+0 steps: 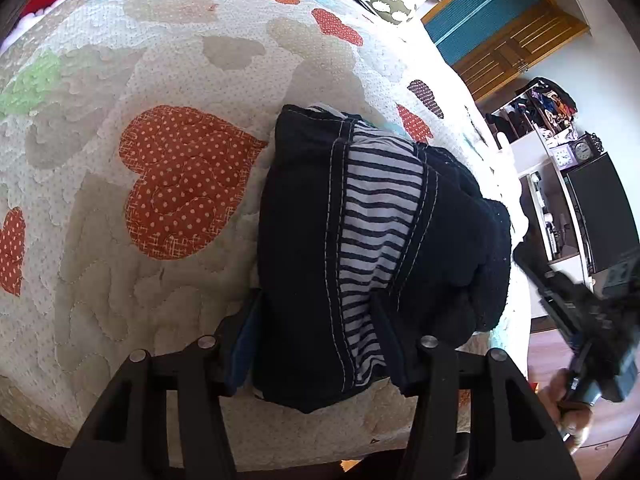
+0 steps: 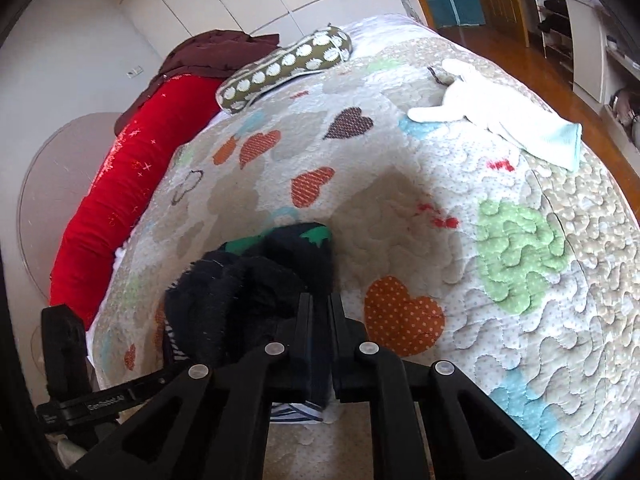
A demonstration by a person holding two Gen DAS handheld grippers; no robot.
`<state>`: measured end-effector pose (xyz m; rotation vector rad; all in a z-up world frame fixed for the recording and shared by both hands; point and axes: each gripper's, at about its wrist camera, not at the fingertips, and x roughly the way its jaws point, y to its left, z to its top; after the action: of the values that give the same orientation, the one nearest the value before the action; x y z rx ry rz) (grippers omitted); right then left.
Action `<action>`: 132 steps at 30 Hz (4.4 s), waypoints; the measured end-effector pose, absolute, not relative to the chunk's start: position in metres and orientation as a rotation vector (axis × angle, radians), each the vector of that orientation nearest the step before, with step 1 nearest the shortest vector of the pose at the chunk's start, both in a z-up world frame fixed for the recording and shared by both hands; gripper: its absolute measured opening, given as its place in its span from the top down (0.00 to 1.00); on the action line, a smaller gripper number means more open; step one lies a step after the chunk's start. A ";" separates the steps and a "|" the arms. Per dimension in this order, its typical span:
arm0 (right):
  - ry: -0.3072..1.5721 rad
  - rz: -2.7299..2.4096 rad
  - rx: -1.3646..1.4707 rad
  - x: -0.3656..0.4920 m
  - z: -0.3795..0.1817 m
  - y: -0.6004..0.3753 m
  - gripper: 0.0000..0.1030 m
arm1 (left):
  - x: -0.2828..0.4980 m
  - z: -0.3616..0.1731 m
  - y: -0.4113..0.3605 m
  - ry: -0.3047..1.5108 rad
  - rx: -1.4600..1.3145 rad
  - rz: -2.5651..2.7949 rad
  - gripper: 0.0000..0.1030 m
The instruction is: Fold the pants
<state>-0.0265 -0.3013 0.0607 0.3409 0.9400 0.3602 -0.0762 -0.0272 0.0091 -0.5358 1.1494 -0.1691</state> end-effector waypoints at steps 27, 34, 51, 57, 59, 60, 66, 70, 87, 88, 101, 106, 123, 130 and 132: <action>1.042 0.471 0.141 -0.029 0.031 -0.216 0.50 | -0.097 0.010 -0.004 1.160 -0.641 -0.179 0.46; 1.040 0.498 0.269 -0.029 0.031 -0.233 0.49 | -0.096 0.006 -0.001 1.163 -0.657 -0.180 0.43; 1.051 0.485 0.257 -0.037 0.029 -0.229 0.45 | -0.100 0.007 0.002 1.162 -0.669 -0.181 0.42; 1.058 0.484 0.273 -0.036 0.028 -0.230 0.45 | -0.102 0.009 0.011 1.152 -0.685 -0.165 0.42; 1.060 0.481 0.266 -0.036 0.028 -0.229 0.45 | -0.102 0.009 0.014 1.151 -0.696 -0.163 0.42; 1.061 0.478 0.265 -0.037 0.028 -0.229 0.45 | -0.102 0.009 0.015 1.150 -0.698 -0.163 0.42; 1.050 0.481 0.281 -0.040 0.032 -0.227 0.43 | -0.106 0.015 0.018 1.138 -0.689 -0.155 0.41; 1.058 0.486 0.277 -0.041 0.029 -0.229 0.43 | -0.106 0.019 0.023 1.120 -0.691 -0.133 0.41; 0.998 0.453 0.440 -0.053 0.041 -0.268 0.41 | -0.104 0.013 0.037 1.132 -0.712 -0.086 0.41; 0.998 0.441 0.442 -0.052 0.041 -0.270 0.41 | -0.102 0.012 0.035 1.135 -0.706 -0.089 0.41; 0.858 0.347 0.366 -0.067 0.064 -0.288 0.35 | -0.087 0.014 0.023 1.148 -0.656 -0.097 0.41; 0.953 0.298 0.316 -0.050 0.039 -0.285 0.35 | -0.079 0.013 0.012 1.145 -0.629 -0.113 0.41; 0.987 0.299 0.292 -0.044 0.019 -0.275 0.31 | -0.068 0.007 -0.003 1.165 -0.550 -0.127 0.36; 0.982 0.329 0.269 -0.042 0.021 -0.267 0.46 | -0.071 0.015 -0.035 1.112 -0.325 -0.194 0.78; 0.984 0.348 0.259 -0.042 0.022 -0.263 0.56 | -0.072 0.017 -0.038 1.106 -0.305 -0.179 0.78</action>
<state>-0.0425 -0.2630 0.0222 0.2587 0.9843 0.3478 -0.0719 -0.0383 0.0170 -0.3055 1.1064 -0.1791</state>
